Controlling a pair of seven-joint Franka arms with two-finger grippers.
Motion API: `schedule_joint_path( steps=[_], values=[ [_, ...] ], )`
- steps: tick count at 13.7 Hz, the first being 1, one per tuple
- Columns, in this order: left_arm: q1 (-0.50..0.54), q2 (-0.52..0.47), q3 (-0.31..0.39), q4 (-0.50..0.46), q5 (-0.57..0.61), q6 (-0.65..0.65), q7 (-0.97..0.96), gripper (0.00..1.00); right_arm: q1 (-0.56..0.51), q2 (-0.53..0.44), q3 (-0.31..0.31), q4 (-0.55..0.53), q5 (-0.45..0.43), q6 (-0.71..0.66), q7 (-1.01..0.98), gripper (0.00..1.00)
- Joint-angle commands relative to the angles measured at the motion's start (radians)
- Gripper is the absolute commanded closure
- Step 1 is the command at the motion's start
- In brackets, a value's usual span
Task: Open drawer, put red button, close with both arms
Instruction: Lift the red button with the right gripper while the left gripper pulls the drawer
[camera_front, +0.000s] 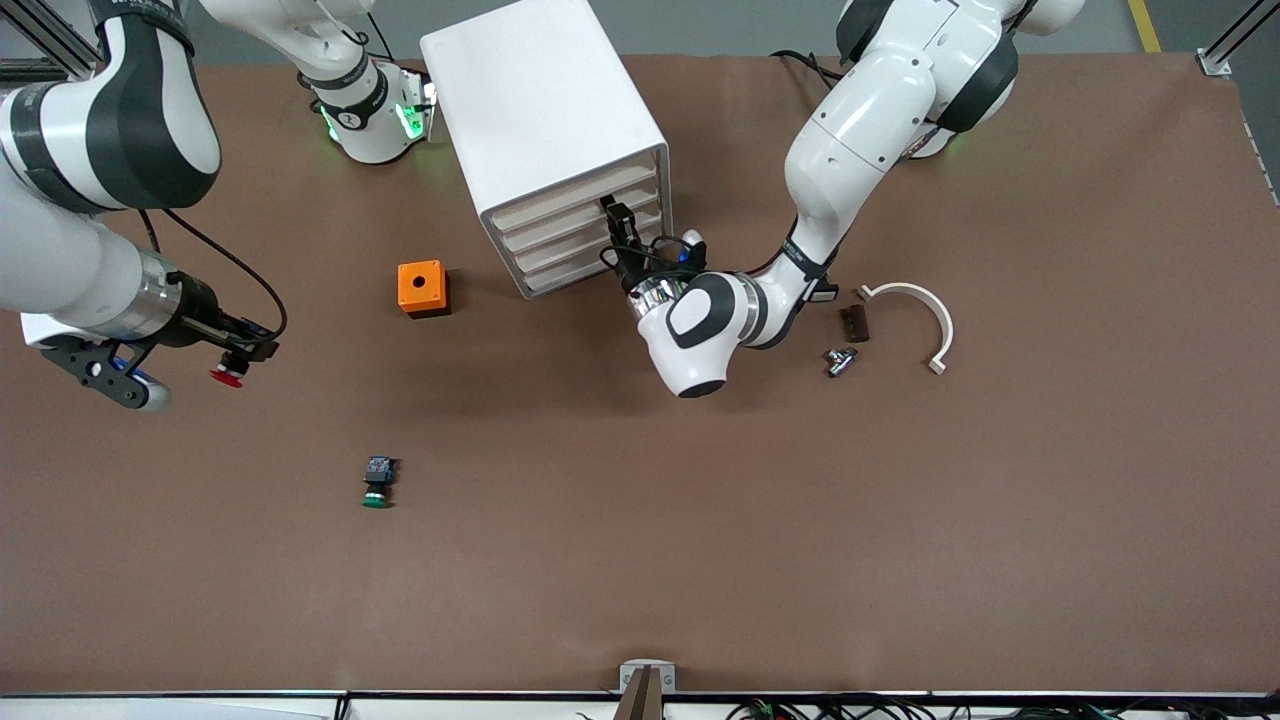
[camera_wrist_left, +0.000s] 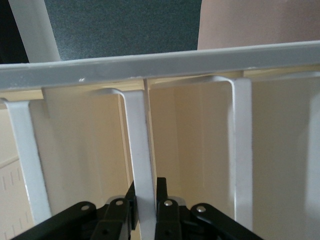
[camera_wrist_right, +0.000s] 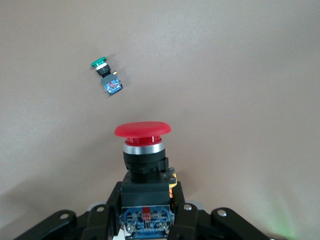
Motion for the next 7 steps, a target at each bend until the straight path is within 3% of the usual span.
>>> schedule_joint_path(
  steps=[1,7],
  values=[
    [0.0,0.009,0.002,0.014,-0.02,-0.009,-0.018,0.91,0.019,-0.014,-0.002,-0.013,0.007,0.006,0.043,1.0],
    [0.042,0.01,0.003,0.015,-0.057,-0.01,-0.027,0.92,0.057,-0.014,-0.002,-0.013,0.007,0.014,0.098,1.0]
  ],
)
